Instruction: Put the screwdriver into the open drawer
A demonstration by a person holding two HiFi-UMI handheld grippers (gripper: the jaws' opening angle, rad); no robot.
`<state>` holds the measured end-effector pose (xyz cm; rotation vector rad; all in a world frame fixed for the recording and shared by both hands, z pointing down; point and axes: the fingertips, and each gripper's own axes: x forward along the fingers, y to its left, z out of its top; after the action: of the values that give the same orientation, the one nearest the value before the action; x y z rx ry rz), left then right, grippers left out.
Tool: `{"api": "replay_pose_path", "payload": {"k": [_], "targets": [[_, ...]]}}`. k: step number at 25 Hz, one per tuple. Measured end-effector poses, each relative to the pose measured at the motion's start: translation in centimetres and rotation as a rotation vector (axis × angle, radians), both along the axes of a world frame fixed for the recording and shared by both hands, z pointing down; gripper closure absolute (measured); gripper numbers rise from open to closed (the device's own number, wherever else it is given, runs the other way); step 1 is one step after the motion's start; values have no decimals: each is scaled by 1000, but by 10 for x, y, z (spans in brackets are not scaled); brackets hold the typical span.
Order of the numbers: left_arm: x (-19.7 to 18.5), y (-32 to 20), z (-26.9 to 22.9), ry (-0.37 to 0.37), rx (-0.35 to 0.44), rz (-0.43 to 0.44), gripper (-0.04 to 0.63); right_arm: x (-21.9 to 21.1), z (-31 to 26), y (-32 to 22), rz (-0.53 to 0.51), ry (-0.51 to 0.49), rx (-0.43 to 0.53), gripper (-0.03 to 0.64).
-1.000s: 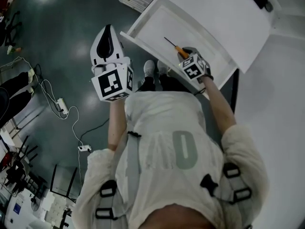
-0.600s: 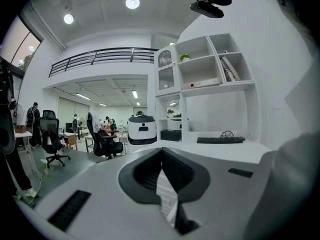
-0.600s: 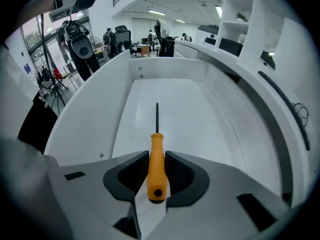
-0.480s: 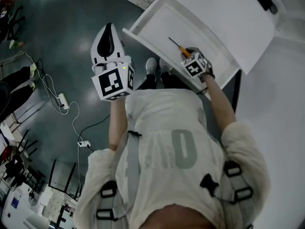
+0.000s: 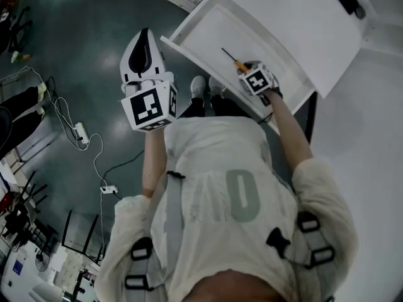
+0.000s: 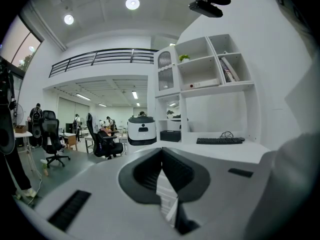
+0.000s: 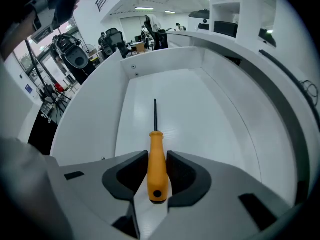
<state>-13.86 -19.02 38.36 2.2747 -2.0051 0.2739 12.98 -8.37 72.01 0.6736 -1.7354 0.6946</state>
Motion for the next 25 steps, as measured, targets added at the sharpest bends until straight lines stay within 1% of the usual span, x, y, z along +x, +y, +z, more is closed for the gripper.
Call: {"api": "replay_pose_path", "payload": {"k": [2,6,17,23,25], "targets": [[0,1,-1,-1,1,0,589,-2,0,2,0,-3,1,505],[0,4,0,-3,1,-4,589,2,4,4,-14,27,21,502],[1,8,0,-7,1,0,589,4,2,2,-46,35,32,499],[-4,9,2,-9,-8,-6,589,-6,0,11,-56,-34,-20,451],[-4,9,2,-9,-9,-7,589,-8,0,12,-65,-35,-24,440]]}}
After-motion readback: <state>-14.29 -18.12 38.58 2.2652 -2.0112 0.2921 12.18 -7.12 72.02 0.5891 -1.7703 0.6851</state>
